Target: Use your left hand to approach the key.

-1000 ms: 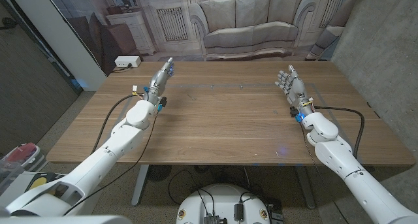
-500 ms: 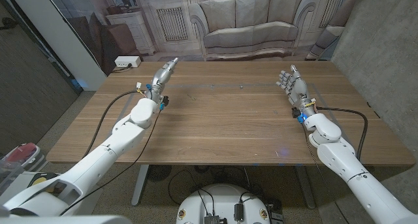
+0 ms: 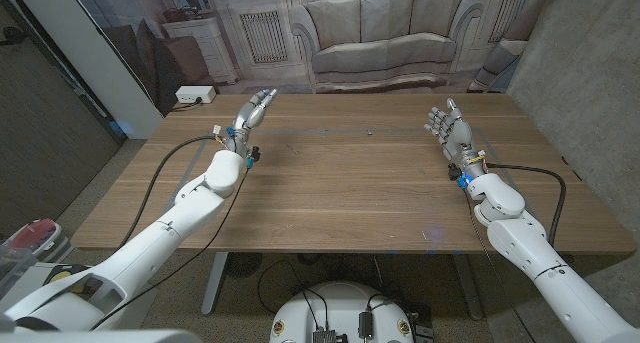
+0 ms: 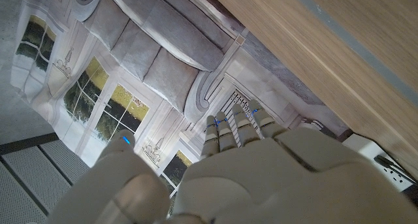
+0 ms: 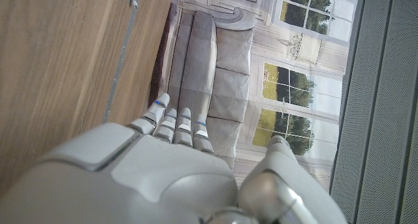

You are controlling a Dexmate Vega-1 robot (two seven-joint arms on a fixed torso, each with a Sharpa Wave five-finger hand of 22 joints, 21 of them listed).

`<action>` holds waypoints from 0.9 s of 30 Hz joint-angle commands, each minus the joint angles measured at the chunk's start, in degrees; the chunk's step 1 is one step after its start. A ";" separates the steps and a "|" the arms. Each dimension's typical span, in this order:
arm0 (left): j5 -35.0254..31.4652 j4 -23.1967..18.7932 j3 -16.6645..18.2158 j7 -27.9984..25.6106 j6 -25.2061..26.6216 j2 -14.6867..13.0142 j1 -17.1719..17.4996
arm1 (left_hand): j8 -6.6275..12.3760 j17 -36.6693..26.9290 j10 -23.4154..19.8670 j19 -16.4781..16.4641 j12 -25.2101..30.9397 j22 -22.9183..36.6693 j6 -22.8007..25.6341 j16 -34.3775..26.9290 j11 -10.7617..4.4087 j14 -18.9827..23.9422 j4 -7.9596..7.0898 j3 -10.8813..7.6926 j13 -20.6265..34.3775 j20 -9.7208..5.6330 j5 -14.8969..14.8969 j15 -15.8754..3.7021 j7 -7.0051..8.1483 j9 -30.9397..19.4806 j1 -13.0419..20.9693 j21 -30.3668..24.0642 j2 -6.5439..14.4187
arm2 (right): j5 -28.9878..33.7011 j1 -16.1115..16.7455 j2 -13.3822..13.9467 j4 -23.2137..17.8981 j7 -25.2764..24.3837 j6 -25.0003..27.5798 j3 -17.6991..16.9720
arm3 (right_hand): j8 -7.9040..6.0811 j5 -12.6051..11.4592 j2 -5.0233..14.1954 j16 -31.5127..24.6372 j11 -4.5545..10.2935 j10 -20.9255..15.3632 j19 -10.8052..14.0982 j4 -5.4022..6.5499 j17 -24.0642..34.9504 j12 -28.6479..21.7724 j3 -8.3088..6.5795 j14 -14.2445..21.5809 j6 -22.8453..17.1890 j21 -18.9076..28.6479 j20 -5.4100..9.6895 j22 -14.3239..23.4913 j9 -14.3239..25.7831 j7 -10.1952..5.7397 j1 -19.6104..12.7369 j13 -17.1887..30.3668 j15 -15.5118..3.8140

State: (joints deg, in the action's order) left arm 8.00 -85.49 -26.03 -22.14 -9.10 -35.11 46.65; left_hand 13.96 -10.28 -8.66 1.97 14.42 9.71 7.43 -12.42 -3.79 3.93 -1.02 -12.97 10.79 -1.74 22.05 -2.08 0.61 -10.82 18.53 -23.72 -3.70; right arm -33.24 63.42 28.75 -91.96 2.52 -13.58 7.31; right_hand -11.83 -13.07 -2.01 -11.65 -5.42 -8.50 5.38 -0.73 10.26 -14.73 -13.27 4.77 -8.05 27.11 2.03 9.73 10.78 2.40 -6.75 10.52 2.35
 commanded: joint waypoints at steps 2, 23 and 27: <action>-5.51 -1.20 -1.57 -2.94 3.87 -0.89 -1.02 | 0.27 -0.24 -0.62 -0.43 0.29 0.33 0.57 -0.44 -0.29 0.97 0.48 -0.15 0.24 -3.66 0.36 -0.81 0.06 -0.06 0.28 0.13 0.25 | 0.10 0.23 -0.51 0.08 -0.37 -0.88 -0.04 | 0.00 0.32 -0.02 -0.09 0.05 -0.49 0.35 0.05 0.30 -0.07 0.35 0.57 -0.55 -0.25 1.02 0.31 0.14 -0.07 0.05 0.29 -0.12; -13.54 -2.97 -4.53 -7.01 11.32 -1.69 -2.79 | 0.43 -0.24 -2.36 -1.20 0.25 0.35 2.54 -0.43 -0.75 2.70 0.93 -0.43 0.25 -3.87 0.62 -1.45 0.44 -0.08 1.66 0.86 1.09 | -0.34 0.13 -1.18 1.28 -0.24 -2.42 -0.35 | 0.03 0.34 0.00 -0.02 -0.10 -0.85 0.52 0.01 0.31 -0.02 0.51 0.85 -0.77 -0.71 0.85 0.33 0.14 -0.01 0.13 0.29 0.04; -15.26 -3.24 -5.39 -7.38 12.74 -1.79 -3.42 | 0.46 -0.24 -2.62 -1.45 0.25 0.35 2.86 -0.43 -0.79 2.94 1.00 -0.50 0.25 -3.97 0.65 -1.53 0.50 -0.08 1.88 0.91 1.25 | -0.28 0.19 -1.02 1.02 -0.24 -2.30 -0.35 | 0.00 0.34 -0.02 0.02 -0.12 -0.87 0.47 -0.01 0.30 0.01 0.55 0.83 -0.91 -0.83 0.75 0.33 0.14 -0.05 0.14 0.29 0.07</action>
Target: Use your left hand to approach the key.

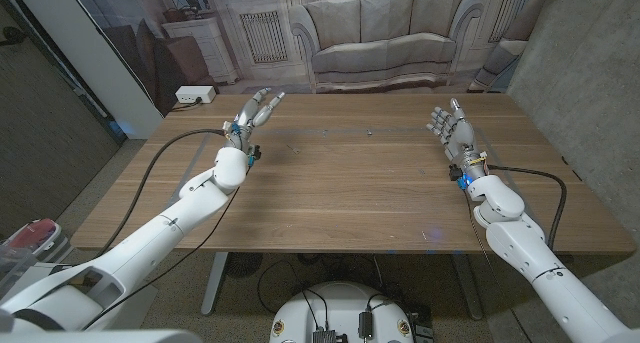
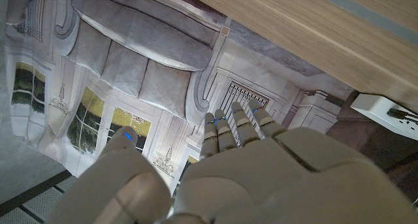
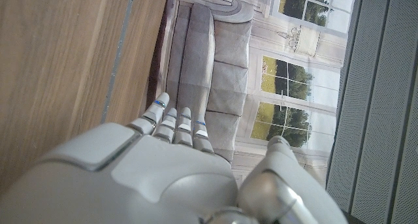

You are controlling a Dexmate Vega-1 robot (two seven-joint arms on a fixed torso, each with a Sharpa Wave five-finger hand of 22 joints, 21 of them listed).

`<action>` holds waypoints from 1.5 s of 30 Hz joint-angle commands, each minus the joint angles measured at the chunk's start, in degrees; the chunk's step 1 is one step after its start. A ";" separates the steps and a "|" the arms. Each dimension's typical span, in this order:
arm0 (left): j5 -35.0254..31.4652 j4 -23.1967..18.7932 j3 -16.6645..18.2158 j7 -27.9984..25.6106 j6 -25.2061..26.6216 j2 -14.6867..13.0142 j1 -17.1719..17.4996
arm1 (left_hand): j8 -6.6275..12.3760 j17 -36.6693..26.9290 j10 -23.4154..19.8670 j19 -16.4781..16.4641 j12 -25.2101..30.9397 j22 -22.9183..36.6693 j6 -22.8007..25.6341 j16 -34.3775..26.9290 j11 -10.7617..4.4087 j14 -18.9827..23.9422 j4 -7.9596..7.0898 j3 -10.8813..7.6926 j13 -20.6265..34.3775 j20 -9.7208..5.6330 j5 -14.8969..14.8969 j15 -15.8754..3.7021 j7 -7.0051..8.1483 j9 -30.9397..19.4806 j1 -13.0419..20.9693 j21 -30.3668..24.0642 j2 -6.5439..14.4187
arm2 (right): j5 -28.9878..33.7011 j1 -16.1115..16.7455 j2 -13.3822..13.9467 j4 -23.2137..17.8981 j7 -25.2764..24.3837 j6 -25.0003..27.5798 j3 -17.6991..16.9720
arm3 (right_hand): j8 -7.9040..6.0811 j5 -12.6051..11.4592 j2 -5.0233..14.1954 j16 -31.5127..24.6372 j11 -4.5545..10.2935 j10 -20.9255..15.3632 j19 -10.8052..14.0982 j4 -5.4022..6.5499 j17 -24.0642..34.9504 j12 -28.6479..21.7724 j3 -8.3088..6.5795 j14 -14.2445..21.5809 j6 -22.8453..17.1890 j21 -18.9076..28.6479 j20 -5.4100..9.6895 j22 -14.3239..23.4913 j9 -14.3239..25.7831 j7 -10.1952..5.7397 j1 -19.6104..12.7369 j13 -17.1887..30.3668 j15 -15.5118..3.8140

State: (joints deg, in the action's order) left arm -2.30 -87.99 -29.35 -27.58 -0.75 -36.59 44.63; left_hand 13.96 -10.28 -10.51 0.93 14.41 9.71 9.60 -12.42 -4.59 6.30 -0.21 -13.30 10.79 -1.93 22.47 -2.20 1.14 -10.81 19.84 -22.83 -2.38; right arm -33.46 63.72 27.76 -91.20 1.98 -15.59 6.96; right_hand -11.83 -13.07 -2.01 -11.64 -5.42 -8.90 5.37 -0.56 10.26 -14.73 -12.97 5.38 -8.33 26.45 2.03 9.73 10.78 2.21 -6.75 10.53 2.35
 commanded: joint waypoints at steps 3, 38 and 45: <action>-5.99 -0.84 -2.71 -1.84 5.22 -0.45 -1.89 | 0.44 -0.23 -1.09 -0.89 0.22 0.35 0.98 -0.38 -0.01 0.82 0.30 -0.28 0.25 -4.10 0.27 -1.45 -0.13 -0.09 0.90 0.04 0.16 | -0.15 0.15 -0.01 -0.12 0.10 -0.25 -0.15 | 0.00 0.35 -0.02 0.02 -0.19 -0.51 0.51 -0.19 0.30 0.02 0.27 0.27 -0.66 -0.22 0.74 0.33 0.14 0.08 0.14 0.29 0.08; -18.26 -1.21 -10.05 0.60 16.25 -1.11 -7.31 | 0.27 -0.21 -2.13 -1.34 -0.33 0.31 2.74 0.26 -0.76 1.40 1.12 -0.93 0.27 -4.09 0.42 -1.89 0.48 -0.10 3.13 1.30 1.43 | -0.50 0.29 -0.22 0.27 0.43 -1.92 -0.57 | -0.20 0.33 0.03 0.07 0.06 -1.66 1.03 -0.37 0.28 -0.06 0.53 0.97 -1.81 -1.03 0.68 0.36 0.15 -0.22 0.09 0.30 -0.12; -19.36 -1.18 -11.07 2.16 17.77 -1.16 -8.06 | 0.16 -0.21 -2.20 -1.36 -0.42 0.31 2.74 0.35 -0.90 1.38 1.22 -0.94 0.28 -4.06 0.42 -1.92 0.58 -0.10 3.34 1.46 1.46 | -0.73 -0.32 -0.63 0.64 0.46 -1.47 -0.20 | -0.23 0.31 0.08 0.05 -0.01 -1.83 1.12 -0.41 0.27 -0.06 0.55 1.18 -2.02 -1.17 0.63 0.36 0.15 -0.29 0.04 0.30 -0.14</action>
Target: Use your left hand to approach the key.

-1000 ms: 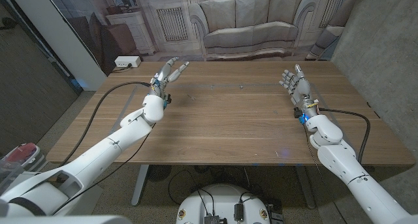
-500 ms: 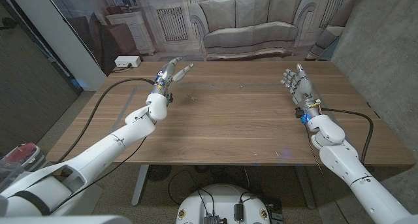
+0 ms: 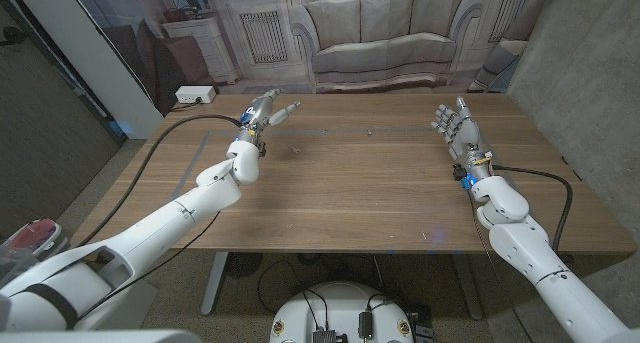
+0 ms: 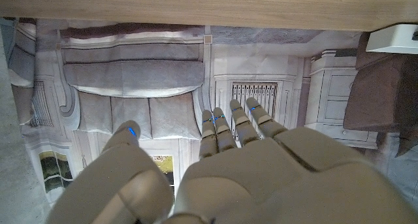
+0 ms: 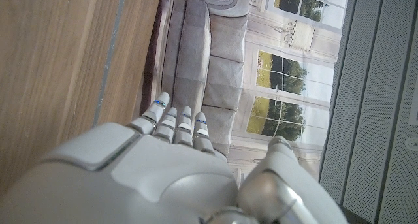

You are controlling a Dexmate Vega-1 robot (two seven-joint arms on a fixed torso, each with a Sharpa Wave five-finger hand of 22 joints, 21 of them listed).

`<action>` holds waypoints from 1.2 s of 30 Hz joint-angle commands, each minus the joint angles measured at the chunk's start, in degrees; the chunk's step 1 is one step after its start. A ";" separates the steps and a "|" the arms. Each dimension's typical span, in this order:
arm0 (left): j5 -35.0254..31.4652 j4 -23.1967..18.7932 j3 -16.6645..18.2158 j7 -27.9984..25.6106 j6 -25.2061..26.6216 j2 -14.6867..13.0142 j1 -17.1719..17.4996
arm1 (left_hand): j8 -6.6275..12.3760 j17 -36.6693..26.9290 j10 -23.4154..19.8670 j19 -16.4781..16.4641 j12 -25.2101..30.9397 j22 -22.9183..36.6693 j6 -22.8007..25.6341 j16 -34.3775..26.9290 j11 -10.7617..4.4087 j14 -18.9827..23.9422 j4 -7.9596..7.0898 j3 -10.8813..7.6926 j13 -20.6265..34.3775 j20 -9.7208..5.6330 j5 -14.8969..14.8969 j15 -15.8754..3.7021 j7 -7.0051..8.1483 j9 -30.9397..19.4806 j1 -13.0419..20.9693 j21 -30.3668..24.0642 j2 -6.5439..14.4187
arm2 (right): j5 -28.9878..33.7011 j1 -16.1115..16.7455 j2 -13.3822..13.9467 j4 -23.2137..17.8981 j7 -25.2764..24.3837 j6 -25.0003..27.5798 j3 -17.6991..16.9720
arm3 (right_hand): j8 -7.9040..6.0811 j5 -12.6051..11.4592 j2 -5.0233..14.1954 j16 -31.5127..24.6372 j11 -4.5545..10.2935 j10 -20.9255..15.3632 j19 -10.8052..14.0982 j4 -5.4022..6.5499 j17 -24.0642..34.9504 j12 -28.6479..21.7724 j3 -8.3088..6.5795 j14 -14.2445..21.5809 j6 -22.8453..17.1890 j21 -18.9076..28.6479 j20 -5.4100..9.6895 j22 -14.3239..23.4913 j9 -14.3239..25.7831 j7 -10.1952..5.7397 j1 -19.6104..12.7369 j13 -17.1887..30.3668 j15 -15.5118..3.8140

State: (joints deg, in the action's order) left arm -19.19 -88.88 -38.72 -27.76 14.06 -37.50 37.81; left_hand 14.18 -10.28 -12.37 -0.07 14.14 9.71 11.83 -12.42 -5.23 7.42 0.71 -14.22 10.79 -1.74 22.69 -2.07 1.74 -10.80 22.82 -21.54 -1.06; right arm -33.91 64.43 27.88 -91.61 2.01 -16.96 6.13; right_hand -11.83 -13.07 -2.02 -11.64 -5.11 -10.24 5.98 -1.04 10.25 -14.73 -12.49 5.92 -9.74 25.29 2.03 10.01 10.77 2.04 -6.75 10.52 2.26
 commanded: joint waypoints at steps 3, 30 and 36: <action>-3.10 -0.20 -2.24 3.11 3.77 -0.24 -1.72 | -0.06 -0.21 -0.47 -0.40 -0.18 0.31 0.70 0.39 -0.26 0.34 0.38 -0.02 0.28 -4.21 0.20 -2.09 0.00 -0.11 0.52 0.30 0.16 | -0.10 -1.18 -0.79 1.22 0.57 -0.28 0.76 | -0.21 0.31 0.10 0.06 -0.35 -0.51 0.54 0.05 0.27 -0.05 0.08 0.64 -0.63 -0.06 0.61 0.08 0.15 -0.13 0.03 0.31 -0.09; -6.78 0.54 -6.07 7.91 7.01 0.20 -4.20 | -0.30 -0.20 -0.90 -0.50 -0.52 0.33 1.31 0.59 -0.54 0.75 0.96 -0.10 0.28 -4.21 0.19 -2.37 0.38 -0.11 1.61 1.07 0.25 | 0.05 -2.05 -1.30 1.93 0.63 -0.31 1.46 | -0.07 0.29 0.23 0.19 -0.29 -0.65 0.81 -0.01 0.28 0.12 0.20 0.79 -0.71 -0.55 0.59 0.11 0.15 -0.17 0.02 0.31 0.01; -7.16 -0.14 -6.45 8.88 8.00 -0.05 -3.76 | -0.36 -0.21 -1.08 -0.58 -0.62 0.34 1.57 0.64 -0.70 0.91 1.15 -0.06 0.29 -4.19 0.18 -2.30 0.39 -0.11 1.91 1.31 0.16 | 0.14 -2.37 -1.29 2.05 0.80 -0.29 1.59 | -0.05 0.29 0.26 0.22 -0.34 -0.71 0.85 -0.02 0.28 0.14 0.22 0.81 -0.71 -0.65 0.64 0.11 0.15 -0.16 0.02 0.31 -0.03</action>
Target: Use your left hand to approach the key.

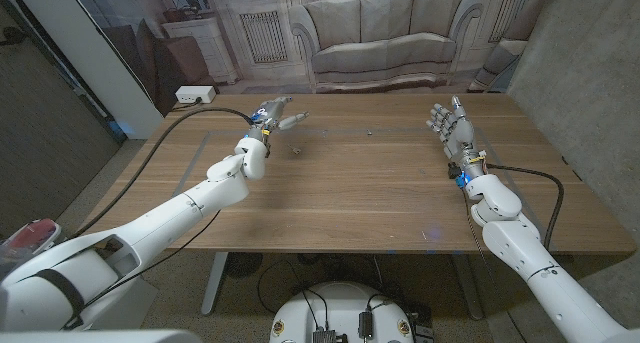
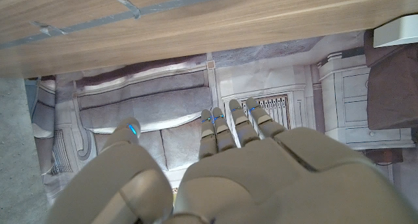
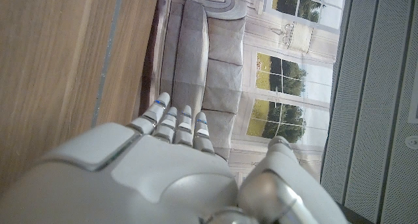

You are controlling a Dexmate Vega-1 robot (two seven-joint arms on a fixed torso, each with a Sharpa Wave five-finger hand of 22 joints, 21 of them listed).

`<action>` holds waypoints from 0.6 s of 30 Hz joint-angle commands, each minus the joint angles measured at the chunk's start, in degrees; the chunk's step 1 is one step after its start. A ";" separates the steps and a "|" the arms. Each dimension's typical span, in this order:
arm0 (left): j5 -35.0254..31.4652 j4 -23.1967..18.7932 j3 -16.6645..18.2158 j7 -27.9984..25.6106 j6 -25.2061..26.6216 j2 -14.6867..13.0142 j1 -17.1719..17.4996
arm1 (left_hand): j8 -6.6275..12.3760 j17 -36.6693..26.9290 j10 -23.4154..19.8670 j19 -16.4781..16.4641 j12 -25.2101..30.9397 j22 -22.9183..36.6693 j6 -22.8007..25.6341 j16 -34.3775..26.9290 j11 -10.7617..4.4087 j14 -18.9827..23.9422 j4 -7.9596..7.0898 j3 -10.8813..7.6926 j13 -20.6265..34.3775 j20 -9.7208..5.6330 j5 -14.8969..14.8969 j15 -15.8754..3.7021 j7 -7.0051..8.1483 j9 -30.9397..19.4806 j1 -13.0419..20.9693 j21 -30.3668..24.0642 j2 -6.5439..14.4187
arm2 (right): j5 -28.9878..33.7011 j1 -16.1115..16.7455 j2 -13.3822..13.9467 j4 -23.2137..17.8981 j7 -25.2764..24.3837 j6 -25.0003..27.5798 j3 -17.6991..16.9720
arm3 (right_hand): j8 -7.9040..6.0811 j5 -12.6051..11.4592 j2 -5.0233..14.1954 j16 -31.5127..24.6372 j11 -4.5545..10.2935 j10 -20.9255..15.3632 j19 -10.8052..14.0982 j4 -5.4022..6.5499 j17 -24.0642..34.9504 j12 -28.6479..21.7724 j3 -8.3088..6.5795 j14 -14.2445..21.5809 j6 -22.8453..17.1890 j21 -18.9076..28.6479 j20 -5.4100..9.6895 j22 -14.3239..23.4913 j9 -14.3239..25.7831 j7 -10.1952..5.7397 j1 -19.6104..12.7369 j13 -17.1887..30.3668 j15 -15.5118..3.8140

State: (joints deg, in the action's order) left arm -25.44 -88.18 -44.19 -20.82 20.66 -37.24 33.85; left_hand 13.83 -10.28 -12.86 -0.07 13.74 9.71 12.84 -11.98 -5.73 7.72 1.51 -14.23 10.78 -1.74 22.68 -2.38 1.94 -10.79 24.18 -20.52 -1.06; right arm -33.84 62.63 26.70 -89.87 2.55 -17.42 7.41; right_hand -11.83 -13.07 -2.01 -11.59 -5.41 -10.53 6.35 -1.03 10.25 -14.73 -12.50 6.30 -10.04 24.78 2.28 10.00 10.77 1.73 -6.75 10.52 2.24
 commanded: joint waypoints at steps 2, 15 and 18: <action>-1.17 -1.08 -1.20 2.54 1.94 -0.44 0.19 | -0.01 -0.21 -0.60 -0.61 -0.25 0.35 0.65 0.20 0.00 0.64 0.38 -0.05 0.29 -4.19 0.18 -2.01 0.14 -0.12 0.60 0.33 0.15 | 0.08 -0.68 -0.14 0.35 0.26 0.22 0.35 | -0.04 0.29 0.28 0.18 0.01 -0.43 0.46 -0.03 0.28 0.16 0.23 0.45 -0.43 -0.21 0.29 0.13 0.16 0.16 0.01 0.31 0.01; -3.81 -0.93 -3.27 5.29 3.90 -0.07 -1.35 | 0.10 -0.23 -1.38 -0.86 -0.23 0.38 1.64 0.27 -0.40 0.92 0.63 0.04 0.30 -4.08 0.15 -2.24 0.31 -0.12 1.04 0.69 0.06 | 0.00 -0.96 -0.46 0.76 0.41 0.09 0.41 | 0.00 0.29 0.39 0.19 -0.19 -0.76 0.60 -0.07 0.28 0.18 0.32 0.69 -0.59 -0.58 0.21 0.14 0.16 0.02 0.01 0.32 0.01; -4.01 -0.36 -3.46 5.19 3.88 0.19 -1.41 | 0.05 -0.23 -1.28 -0.86 -0.31 0.38 1.64 0.28 -0.36 0.95 0.68 0.05 0.30 -4.02 0.15 -2.15 0.30 -0.12 1.13 0.76 0.04 | 0.05 -1.00 -0.53 0.80 0.24 0.19 0.45 | 0.02 0.30 0.40 0.21 -0.14 -0.76 0.66 -0.08 0.28 0.21 0.33 0.69 -0.57 -0.62 0.20 0.15 0.16 0.03 0.01 0.32 -0.03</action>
State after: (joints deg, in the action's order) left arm -27.79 -89.08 -46.35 -16.96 23.38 -37.55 33.22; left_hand 13.83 -10.27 -13.89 -0.69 13.74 10.02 13.88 -11.98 -6.13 8.01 1.74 -14.15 10.79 -1.74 22.68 -2.08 2.36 -10.79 25.01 -19.89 -0.84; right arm -33.81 61.89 26.38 -89.47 2.76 -17.26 7.69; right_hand -11.83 -13.07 -1.76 -11.42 -5.62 -10.74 6.39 -1.20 10.25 -14.73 -12.33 6.51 -10.04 24.50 2.23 10.00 10.77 1.73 -6.50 10.52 2.04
